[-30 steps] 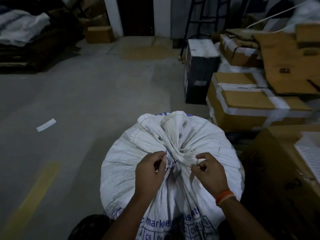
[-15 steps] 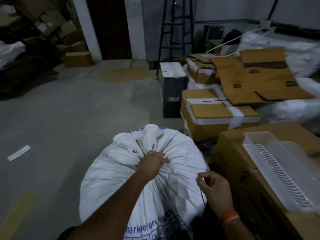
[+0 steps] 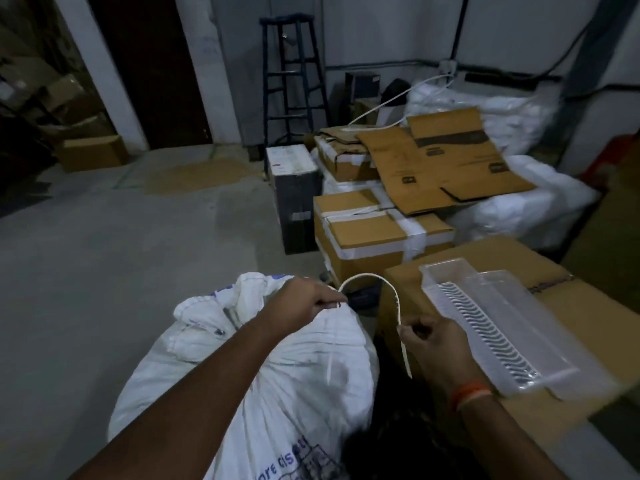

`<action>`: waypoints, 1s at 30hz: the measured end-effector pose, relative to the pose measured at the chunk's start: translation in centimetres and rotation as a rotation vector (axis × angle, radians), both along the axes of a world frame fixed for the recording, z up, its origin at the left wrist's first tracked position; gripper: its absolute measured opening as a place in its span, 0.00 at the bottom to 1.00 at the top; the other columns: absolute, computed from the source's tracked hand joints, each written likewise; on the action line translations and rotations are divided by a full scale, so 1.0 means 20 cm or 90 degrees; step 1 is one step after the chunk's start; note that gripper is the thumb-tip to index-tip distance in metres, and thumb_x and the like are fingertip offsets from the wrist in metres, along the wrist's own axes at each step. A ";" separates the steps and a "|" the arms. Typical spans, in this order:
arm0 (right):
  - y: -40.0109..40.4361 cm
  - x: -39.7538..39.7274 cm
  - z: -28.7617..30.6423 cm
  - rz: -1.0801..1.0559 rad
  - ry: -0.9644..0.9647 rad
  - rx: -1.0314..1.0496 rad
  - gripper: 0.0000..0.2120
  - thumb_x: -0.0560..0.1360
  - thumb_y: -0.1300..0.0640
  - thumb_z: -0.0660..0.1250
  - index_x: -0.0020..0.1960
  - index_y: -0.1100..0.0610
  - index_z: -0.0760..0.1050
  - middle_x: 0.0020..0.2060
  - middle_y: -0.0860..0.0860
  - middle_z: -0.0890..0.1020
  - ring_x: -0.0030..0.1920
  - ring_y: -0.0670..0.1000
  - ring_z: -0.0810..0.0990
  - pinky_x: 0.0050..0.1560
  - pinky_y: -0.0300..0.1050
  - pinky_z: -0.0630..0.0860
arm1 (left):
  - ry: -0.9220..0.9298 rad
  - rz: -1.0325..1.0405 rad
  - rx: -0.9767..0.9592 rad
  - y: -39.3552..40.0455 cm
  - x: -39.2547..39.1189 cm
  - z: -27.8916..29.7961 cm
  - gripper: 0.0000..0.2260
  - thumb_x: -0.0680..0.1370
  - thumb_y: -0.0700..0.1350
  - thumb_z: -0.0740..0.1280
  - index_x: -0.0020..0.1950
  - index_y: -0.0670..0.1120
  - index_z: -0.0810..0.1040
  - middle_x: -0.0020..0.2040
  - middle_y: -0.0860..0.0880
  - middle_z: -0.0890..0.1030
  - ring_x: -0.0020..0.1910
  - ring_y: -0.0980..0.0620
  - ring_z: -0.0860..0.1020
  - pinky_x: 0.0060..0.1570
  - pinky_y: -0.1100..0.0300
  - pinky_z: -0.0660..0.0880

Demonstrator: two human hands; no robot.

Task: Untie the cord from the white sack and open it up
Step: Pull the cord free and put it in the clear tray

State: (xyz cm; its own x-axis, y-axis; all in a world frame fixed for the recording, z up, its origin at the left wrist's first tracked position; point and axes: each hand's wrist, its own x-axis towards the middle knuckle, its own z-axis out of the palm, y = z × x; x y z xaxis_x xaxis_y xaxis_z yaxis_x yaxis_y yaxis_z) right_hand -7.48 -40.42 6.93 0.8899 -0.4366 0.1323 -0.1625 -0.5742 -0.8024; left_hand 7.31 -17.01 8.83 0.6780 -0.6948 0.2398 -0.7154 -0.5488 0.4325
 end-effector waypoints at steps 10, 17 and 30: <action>-0.65 -0.11 0.27 -0.101 0.038 -0.184 0.04 0.70 0.57 0.76 0.45 0.53 0.86 0.41 0.45 0.86 0.41 0.46 0.83 0.46 0.38 0.75 | -0.077 -0.056 0.022 -0.77 -0.07 0.26 0.08 0.75 0.51 0.77 0.50 0.51 0.90 0.51 0.50 0.80 0.56 0.47 0.73 0.52 0.59 0.65; -0.88 -0.05 0.10 -0.171 0.177 -0.324 0.07 0.66 0.43 0.74 0.40 0.44 0.84 0.48 0.48 0.81 0.55 0.54 0.72 0.54 0.48 0.64 | -0.029 0.043 0.100 -1.19 -0.17 0.20 0.09 0.69 0.57 0.80 0.44 0.55 0.90 0.56 0.53 0.72 0.64 0.47 0.67 0.61 0.52 0.75; -0.87 0.07 -0.02 -0.131 0.279 -0.412 0.11 0.70 0.48 0.73 0.49 0.52 0.84 0.60 0.56 0.72 0.62 0.60 0.65 0.62 0.56 0.70 | 0.019 0.051 0.415 -1.52 -0.13 0.01 0.25 0.70 0.64 0.77 0.62 0.52 0.85 0.73 0.45 0.68 0.71 0.40 0.63 0.72 0.43 0.66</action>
State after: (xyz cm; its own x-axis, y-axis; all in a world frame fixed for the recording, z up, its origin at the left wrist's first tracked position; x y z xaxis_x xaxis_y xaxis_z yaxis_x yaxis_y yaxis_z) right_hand -6.03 -57.89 6.44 0.8293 -0.5541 0.0724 -0.5387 -0.8272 -0.1600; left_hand 4.68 -47.39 9.07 0.7333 -0.6389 -0.2325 -0.6547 -0.7558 0.0120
